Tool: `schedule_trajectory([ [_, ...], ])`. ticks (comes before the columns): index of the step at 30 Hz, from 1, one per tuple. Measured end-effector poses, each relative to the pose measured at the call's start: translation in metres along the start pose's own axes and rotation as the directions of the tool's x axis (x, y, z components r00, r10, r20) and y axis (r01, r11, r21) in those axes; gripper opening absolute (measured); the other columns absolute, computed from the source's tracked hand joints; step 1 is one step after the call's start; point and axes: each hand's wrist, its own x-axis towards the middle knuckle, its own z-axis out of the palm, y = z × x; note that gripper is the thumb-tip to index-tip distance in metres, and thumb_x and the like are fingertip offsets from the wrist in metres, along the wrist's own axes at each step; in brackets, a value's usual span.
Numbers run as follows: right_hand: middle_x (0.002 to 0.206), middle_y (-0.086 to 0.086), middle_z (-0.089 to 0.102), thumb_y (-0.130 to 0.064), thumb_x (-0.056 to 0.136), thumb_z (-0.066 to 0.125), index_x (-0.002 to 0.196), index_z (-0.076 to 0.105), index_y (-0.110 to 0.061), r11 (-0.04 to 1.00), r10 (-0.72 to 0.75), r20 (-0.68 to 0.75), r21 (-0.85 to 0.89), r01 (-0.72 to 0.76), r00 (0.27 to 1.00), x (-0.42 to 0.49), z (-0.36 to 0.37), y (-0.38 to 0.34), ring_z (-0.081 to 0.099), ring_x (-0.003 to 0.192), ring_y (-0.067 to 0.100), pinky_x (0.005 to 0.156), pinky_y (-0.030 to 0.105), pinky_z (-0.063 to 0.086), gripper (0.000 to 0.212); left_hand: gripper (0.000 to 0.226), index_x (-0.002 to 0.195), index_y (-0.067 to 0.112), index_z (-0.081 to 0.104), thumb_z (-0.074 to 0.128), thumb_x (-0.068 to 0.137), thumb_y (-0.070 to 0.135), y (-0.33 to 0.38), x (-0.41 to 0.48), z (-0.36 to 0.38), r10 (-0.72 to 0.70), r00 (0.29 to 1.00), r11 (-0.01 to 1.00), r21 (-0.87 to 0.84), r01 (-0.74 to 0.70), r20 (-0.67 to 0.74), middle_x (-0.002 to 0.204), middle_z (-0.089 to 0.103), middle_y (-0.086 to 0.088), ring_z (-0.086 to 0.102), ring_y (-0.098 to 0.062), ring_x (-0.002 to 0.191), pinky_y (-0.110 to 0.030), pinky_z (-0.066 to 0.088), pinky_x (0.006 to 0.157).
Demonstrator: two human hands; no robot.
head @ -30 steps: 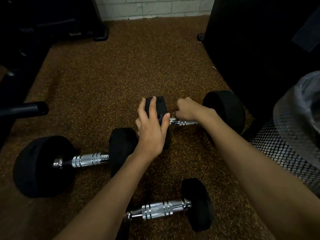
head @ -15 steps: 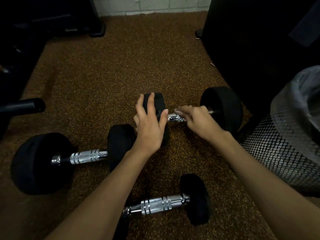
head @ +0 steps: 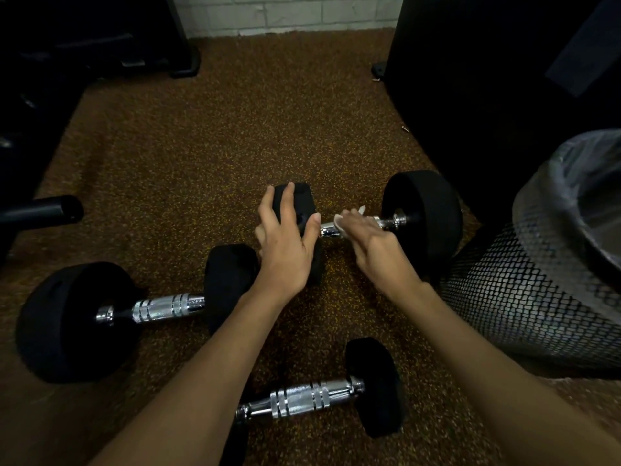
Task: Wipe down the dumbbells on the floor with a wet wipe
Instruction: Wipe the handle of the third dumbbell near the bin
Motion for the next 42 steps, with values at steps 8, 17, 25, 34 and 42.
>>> schedule_trajectory([
  [8,0.106,0.009,0.066,-0.013,0.098,0.045,0.111,0.064,-0.007,0.977,0.207,-0.083,-0.028,-0.21,0.975,0.022,-0.004,0.009,0.061,0.099,0.025,0.093,0.027,0.037,0.024,0.061,0.15,0.028,0.014,0.039,0.096,0.044,-0.001,0.0,0.002,-0.002,1.0,1.0,0.006,0.002,-0.006,0.157,-0.003,0.0,0.013,-0.033,0.139,-0.028,0.013,0.097],
  [17,0.141,0.007,0.047,-0.006,0.095,0.05,0.134,0.05,-0.013,0.99,0.088,-0.05,0.112,-0.082,0.995,-0.04,0.01,0.001,0.035,0.134,0.012,0.114,0.023,0.026,0.04,0.061,0.15,0.026,0.015,0.039,0.096,0.043,-0.001,-0.003,0.002,0.01,1.0,1.0,0.004,-0.01,-0.006,0.157,-0.003,-0.001,0.012,-0.034,0.14,-0.036,0.016,0.109],
  [25,0.111,0.019,0.062,-0.011,0.099,0.041,0.117,0.056,0.002,-0.435,0.73,0.542,0.838,-0.329,0.417,-0.014,0.021,0.004,0.062,0.099,0.028,0.082,0.035,0.052,0.027,0.06,0.15,0.027,0.014,0.038,0.097,0.043,-0.001,-0.002,0.001,0.002,1.0,1.0,0.003,-0.002,-0.004,0.157,-0.003,0.0,0.012,-0.033,0.14,-0.038,0.017,0.109],
  [34,0.105,0.022,0.064,-0.023,0.102,0.021,0.115,0.057,0.005,-0.725,0.633,0.621,0.686,0.07,0.463,0.034,0.024,-0.009,0.063,0.095,0.032,0.088,0.043,0.05,0.047,0.06,0.15,0.026,0.015,0.039,0.097,0.043,-0.003,-0.001,0.004,0.021,1.0,1.0,0.011,-0.02,-0.018,0.157,-0.002,-0.001,0.012,-0.032,0.14,-0.028,0.012,0.101],
  [42,0.136,0.027,0.045,-0.001,0.1,0.034,0.132,0.041,0.009,-0.699,0.61,0.672,0.706,-0.113,0.42,0.01,0.01,-0.003,0.044,0.128,0.036,0.105,0.042,0.035,0.034,0.06,0.15,0.027,0.015,0.039,0.097,0.043,-0.002,-0.004,0.002,0.02,1.0,1.0,-0.005,-0.02,-0.015,0.157,-0.003,0.0,0.011,-0.032,0.14,-0.03,0.012,0.105],
])
